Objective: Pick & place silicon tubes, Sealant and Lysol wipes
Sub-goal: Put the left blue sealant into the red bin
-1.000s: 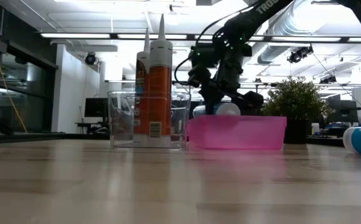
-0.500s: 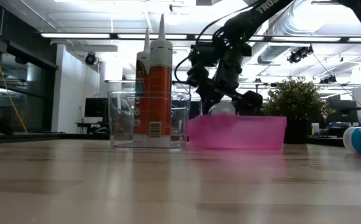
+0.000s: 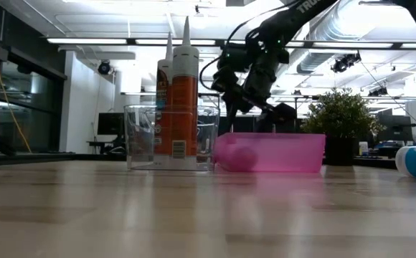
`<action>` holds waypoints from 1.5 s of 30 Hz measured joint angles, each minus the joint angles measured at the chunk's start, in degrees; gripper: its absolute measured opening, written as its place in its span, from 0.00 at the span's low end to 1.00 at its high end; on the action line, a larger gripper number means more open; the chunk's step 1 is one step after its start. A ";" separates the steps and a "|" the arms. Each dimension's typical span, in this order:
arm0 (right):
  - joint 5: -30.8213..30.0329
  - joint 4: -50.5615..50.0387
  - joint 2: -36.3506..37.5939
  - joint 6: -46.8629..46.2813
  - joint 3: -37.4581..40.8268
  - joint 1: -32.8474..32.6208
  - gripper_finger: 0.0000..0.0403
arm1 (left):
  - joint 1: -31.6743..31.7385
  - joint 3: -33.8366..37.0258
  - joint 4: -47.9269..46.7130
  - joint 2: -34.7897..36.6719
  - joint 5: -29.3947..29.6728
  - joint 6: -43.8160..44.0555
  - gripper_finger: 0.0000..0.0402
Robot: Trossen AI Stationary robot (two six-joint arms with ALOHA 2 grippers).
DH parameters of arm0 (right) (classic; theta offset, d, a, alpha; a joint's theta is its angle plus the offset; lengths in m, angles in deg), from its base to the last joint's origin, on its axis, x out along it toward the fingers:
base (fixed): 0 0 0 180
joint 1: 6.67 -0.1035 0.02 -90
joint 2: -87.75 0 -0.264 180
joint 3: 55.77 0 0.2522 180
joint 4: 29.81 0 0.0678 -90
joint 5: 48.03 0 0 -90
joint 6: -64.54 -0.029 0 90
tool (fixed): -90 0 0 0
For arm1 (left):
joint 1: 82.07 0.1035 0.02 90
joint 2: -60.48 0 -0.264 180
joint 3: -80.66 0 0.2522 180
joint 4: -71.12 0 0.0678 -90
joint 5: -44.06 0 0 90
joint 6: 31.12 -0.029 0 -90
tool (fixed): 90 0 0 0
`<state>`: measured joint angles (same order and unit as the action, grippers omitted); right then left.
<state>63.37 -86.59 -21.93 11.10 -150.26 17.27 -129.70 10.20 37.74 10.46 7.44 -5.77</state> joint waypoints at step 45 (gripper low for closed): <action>-20.56 -41.32 29.52 -28.70 11.24 -42.15 0.63 | 0.00 -0.01 -0.58 0.02 -0.42 0.02 0.64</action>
<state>42.82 -127.91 7.60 -17.60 -139.02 -24.87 -129.70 10.20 37.17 10.48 7.03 -5.75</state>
